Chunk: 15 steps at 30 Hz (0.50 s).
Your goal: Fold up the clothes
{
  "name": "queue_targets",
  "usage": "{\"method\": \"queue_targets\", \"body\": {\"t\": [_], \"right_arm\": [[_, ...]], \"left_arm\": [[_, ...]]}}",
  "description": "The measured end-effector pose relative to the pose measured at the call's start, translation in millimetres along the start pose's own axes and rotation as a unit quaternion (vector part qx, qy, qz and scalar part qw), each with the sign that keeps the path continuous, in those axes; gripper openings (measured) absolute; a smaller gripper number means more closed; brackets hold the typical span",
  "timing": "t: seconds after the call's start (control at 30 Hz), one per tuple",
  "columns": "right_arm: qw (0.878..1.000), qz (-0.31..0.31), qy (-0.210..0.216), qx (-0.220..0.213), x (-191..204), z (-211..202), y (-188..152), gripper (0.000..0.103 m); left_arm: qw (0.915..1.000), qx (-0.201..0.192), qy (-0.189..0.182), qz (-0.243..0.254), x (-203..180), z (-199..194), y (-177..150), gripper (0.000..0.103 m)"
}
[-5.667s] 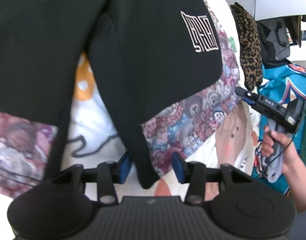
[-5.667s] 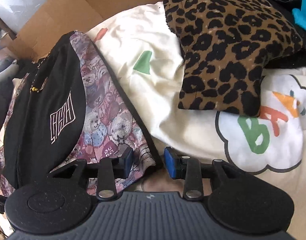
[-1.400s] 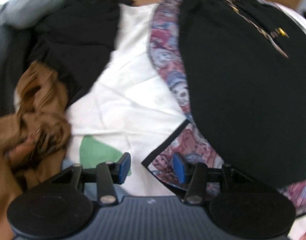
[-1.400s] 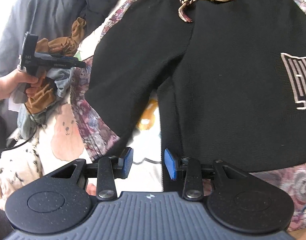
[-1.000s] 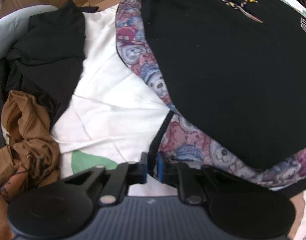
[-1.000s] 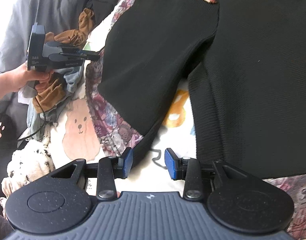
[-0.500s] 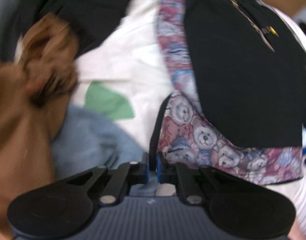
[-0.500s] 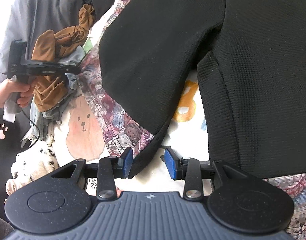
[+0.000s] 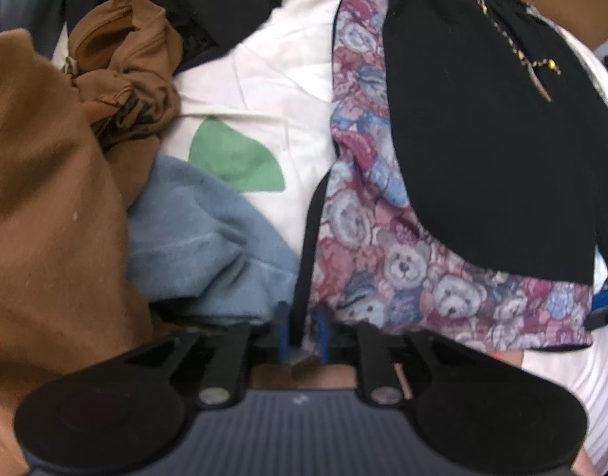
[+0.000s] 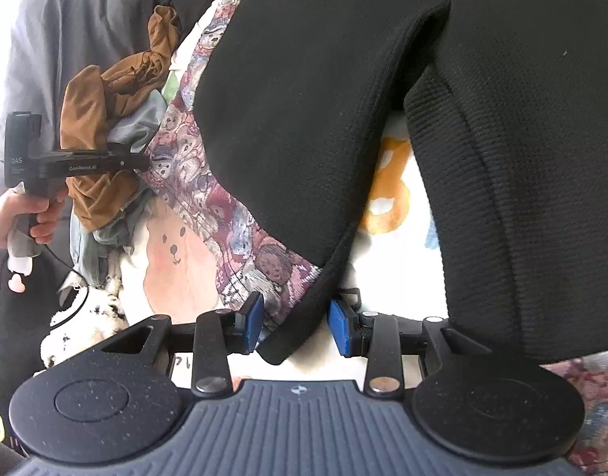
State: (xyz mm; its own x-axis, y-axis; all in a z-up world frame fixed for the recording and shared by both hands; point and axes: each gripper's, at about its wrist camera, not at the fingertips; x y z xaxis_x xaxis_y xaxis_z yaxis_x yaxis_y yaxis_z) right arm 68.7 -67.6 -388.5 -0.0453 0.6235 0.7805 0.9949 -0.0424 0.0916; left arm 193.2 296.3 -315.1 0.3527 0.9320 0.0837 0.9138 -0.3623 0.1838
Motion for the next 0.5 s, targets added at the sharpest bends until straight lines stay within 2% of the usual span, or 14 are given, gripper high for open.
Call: {"method": "queue_targets", "body": {"t": [0.1, 0.17, 0.23, 0.3, 0.33, 0.37, 0.4, 0.43, 0.5], "right_arm": [[1.0, 0.009, 0.007, -0.002, -3, 1, 0, 0.042], [1.0, 0.019, 0.014, -0.006, -7, 0, -1, 0.042], [0.999, 0.033, 0.021, -0.01, -11, 0, -1, 0.042], [0.998, 0.049, 0.029, -0.013, -15, 2, 0, 0.041], [0.997, 0.064, 0.037, -0.017, -17, 3, 1, 0.038], [0.996, 0.08, 0.043, -0.02, -20, 5, 2, 0.029], [0.995, 0.092, 0.047, -0.018, -22, 6, 3, 0.011], [0.994, 0.096, 0.047, -0.014, -23, 8, 3, 0.004], [0.994, 0.094, 0.047, -0.01, -22, 9, 4, 0.002]], "left_arm": [[0.9997, -0.019, -0.003, 0.015, -8, 1, 3, 0.046], [0.9994, -0.022, -0.002, 0.028, -14, 4, 4, 0.047], [0.9993, -0.01, 0.001, 0.037, -17, 11, 5, 0.042], [0.9993, -0.008, 0.002, 0.037, -17, 12, 5, 0.022], [0.9993, -0.008, 0.002, 0.037, -16, 10, 5, 0.018], [0.9995, -0.01, -0.003, 0.031, -14, 7, 5, 0.01], [0.9995, -0.011, -0.015, 0.024, -11, 3, 5, 0.009], [0.9994, -0.013, -0.027, 0.018, -9, -2, 5, 0.008], [0.999, -0.019, -0.032, 0.026, -9, -13, 3, 0.008]]}}
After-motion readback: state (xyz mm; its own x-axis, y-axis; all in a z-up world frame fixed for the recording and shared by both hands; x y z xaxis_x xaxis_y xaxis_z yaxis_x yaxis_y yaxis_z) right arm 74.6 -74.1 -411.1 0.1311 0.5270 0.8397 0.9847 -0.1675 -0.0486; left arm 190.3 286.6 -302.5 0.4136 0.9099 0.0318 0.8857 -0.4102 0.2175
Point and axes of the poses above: each gripper's, at about its wrist camera, not at the fingertips, and z roughly the way its jaws point, x to its left, y to its top, and after that the axes turned 7 degrees about y, right-handed
